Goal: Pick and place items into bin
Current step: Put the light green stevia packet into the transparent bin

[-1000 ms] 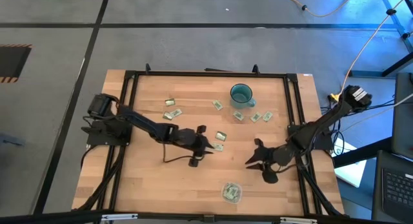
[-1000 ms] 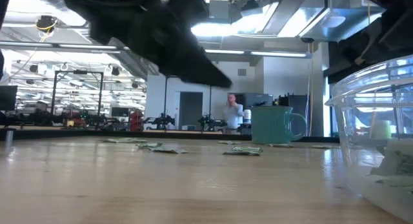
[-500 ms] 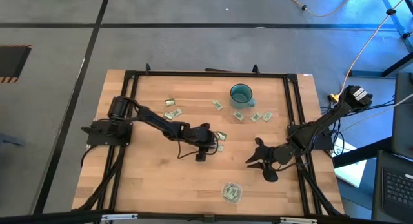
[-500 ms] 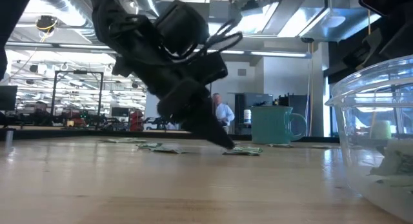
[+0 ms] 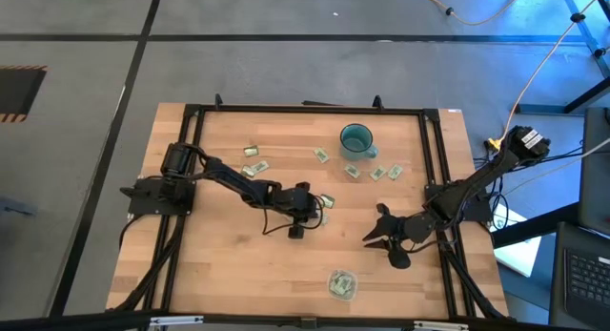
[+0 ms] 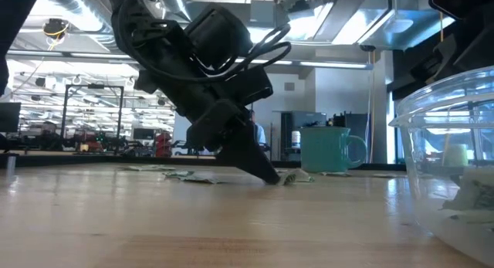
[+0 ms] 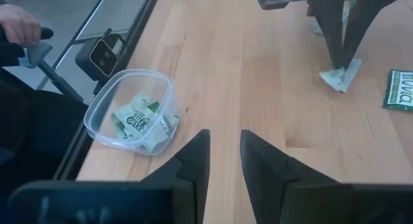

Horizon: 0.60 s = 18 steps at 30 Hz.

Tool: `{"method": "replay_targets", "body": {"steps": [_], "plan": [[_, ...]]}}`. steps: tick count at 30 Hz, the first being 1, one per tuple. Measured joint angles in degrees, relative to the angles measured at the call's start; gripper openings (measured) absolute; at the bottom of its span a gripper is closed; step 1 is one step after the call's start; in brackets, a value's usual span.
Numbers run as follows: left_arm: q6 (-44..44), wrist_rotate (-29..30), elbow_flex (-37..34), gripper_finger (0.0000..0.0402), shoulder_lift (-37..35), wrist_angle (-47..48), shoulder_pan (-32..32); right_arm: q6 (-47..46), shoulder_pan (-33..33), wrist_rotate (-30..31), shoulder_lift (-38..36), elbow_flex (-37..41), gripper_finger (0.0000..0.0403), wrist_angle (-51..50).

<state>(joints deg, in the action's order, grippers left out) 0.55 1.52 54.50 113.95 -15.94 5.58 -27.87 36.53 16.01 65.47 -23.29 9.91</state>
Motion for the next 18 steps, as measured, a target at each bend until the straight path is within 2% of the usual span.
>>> {"method": "replay_targets", "body": {"steps": [4,8,13,18], "plan": [[-0.3,-0.2,-0.2,0.0005,-0.8,0.8,0.0,0.0,0.0,0.0,0.0,0.0,0.009,0.0],[-0.8,-3.4,-0.6,0.0005,-3.5,2.4,0.2,0.0,0.0,0.0,0.0,0.0,0.009,0.0],[0.0,-6.0,-0.3,0.0004,-8.8,-2.9,1.7,1.4,0.0,0.0,0.0,0.0,0.009,-0.3],[2.6,-6.2,1.1,0.0003,-11.2,-8.9,4.9,2.8,0.0,2.2,0.0,0.0,0.009,-1.2]]}}
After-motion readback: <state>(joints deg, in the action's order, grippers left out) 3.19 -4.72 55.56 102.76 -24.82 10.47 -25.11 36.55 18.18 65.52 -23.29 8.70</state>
